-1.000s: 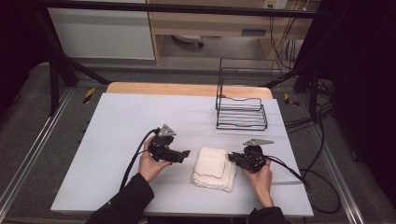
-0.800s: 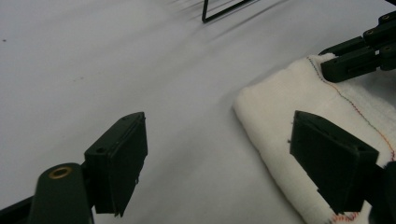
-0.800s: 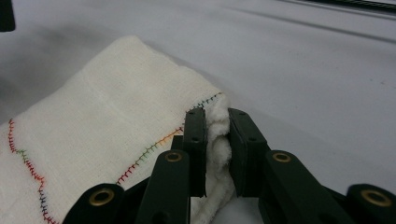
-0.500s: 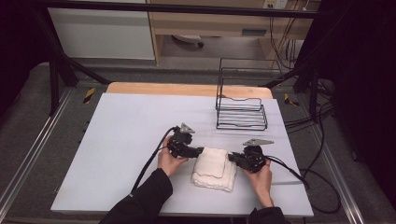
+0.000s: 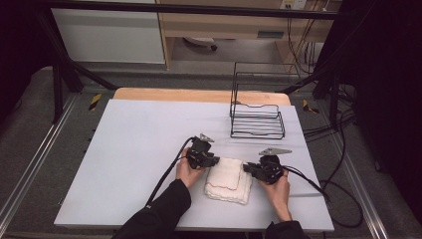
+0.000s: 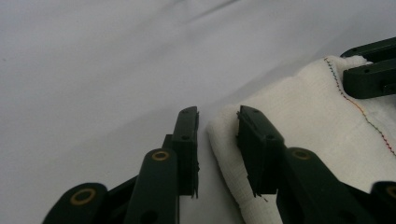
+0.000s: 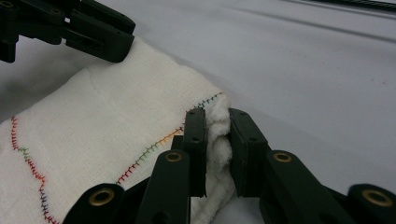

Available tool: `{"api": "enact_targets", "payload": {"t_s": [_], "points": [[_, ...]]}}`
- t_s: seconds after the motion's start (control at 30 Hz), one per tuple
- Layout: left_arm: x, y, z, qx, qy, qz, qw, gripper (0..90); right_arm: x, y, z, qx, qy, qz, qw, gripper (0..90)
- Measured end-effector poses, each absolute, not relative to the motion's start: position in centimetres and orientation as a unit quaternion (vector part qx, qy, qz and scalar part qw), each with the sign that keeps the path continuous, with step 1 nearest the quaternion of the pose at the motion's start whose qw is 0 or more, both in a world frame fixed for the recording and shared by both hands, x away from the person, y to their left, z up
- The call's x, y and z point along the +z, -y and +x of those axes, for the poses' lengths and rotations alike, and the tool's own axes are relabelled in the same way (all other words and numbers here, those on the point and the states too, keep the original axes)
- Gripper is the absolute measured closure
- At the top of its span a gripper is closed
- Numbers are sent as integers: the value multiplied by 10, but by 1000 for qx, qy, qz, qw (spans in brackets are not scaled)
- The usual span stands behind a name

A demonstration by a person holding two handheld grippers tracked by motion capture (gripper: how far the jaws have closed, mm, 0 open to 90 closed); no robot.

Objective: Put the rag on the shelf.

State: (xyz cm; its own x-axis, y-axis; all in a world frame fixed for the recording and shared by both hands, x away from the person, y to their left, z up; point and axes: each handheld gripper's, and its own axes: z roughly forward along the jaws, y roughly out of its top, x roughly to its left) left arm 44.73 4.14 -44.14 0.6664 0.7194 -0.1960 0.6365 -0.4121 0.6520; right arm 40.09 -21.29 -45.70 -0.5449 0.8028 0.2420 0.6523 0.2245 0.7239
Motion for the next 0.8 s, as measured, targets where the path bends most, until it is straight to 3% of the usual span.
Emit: {"api": "enact_targets", "payload": {"t_s": [0.33,0.8], "points": [[-441,-35,443,59,-401,844,351,795,-457,213,402,412,-774,473,86,776],[-441,-34,443,56,-403,842,354,831,-457,213,403,411,-772,478,82,784]]}}
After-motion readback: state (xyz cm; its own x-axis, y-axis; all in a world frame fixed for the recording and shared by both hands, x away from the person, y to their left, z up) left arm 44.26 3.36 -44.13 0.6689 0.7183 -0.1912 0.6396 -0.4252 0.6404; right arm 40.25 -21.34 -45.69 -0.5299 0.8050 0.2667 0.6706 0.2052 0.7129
